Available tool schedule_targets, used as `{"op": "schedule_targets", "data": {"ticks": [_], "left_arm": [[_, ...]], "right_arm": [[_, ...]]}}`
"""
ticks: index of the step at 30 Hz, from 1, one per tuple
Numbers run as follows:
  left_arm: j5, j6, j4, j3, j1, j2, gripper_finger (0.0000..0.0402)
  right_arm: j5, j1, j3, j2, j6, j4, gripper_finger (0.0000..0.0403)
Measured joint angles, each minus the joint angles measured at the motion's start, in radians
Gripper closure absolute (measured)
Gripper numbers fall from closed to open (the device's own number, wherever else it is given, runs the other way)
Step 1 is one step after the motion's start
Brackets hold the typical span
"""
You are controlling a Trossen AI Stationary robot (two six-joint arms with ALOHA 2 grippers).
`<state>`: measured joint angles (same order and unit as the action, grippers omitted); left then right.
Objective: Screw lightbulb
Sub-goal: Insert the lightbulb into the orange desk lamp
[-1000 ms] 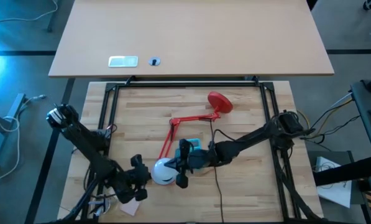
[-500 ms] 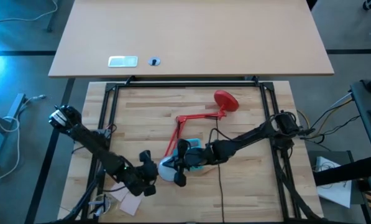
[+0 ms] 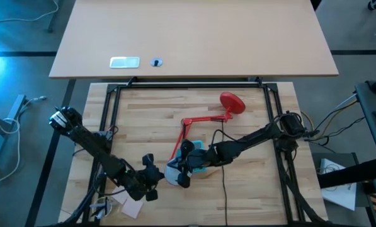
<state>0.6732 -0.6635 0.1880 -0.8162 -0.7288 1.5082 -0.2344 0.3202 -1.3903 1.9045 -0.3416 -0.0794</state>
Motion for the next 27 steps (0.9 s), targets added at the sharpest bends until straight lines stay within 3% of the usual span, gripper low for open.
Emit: {"op": "schedule_targets", "data": {"ticks": [5, 10, 15, 19, 27], "left_arm": [[-0.008, -0.014, 0.113, -0.057, -0.019, -0.002, 0.0402], [-0.030, -0.073, 0.253, -0.160, -0.076, -0.003, 0.0402], [0.059, -0.053, 0.121, -0.185, -0.108, 0.003, 0.0402], [0.062, 0.020, 0.011, -0.177, -0.073, 0.034, 0.0402], [0.062, 0.042, 0.008, -0.184, -0.021, 0.050, 0.0402]], "right_arm": [[0.001, 0.003, 0.005, -0.027, 0.003, 0.020, 0.0401], [-0.050, 0.034, 0.006, -0.168, 0.026, 0.161, 0.0401], [-0.268, 0.065, 0.047, -0.229, -0.068, 0.384, 0.0401], [-0.277, 0.065, 0.084, -0.211, -0.149, 0.377, 0.0401], [-0.231, 0.075, 0.085, -0.149, -0.182, 0.378, 0.0401]]}}
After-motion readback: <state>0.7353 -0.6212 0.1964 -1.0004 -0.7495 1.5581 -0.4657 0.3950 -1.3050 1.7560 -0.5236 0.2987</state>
